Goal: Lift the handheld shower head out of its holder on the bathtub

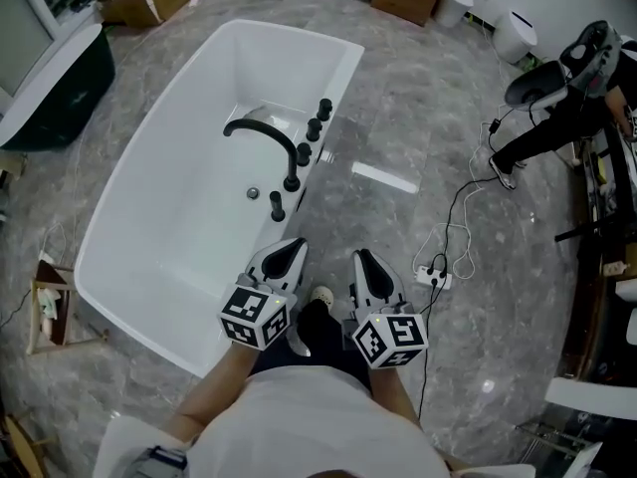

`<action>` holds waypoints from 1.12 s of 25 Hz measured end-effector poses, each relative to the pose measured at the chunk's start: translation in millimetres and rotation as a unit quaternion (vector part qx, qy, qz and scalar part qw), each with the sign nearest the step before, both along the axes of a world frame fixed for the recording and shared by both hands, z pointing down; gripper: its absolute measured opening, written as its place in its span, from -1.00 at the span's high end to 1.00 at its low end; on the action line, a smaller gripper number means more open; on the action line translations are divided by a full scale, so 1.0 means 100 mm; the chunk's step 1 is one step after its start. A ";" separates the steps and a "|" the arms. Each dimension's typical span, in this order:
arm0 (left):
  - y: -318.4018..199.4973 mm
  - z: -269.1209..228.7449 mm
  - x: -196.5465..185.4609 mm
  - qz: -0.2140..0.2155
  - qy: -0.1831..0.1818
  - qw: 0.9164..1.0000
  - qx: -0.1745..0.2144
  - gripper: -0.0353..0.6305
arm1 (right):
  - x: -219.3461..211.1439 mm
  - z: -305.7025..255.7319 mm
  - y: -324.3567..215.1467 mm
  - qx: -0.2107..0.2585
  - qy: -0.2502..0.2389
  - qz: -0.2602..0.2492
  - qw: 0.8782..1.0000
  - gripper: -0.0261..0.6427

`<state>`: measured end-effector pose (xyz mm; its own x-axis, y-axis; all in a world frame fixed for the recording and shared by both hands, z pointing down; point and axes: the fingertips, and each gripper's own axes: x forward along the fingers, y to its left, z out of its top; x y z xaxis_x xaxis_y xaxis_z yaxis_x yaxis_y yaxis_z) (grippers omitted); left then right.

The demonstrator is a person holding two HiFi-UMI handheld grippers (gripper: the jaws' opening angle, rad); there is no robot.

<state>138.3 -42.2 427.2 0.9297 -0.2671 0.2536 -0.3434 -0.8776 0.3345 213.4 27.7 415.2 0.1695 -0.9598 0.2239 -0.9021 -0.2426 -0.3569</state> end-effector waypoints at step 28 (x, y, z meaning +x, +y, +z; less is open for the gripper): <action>-0.33 0.15 0.56 -0.030 -0.038 0.999 -0.021 0.86 | 0.58 0.22 -0.63 -0.019 -0.036 -0.079 0.996 0.76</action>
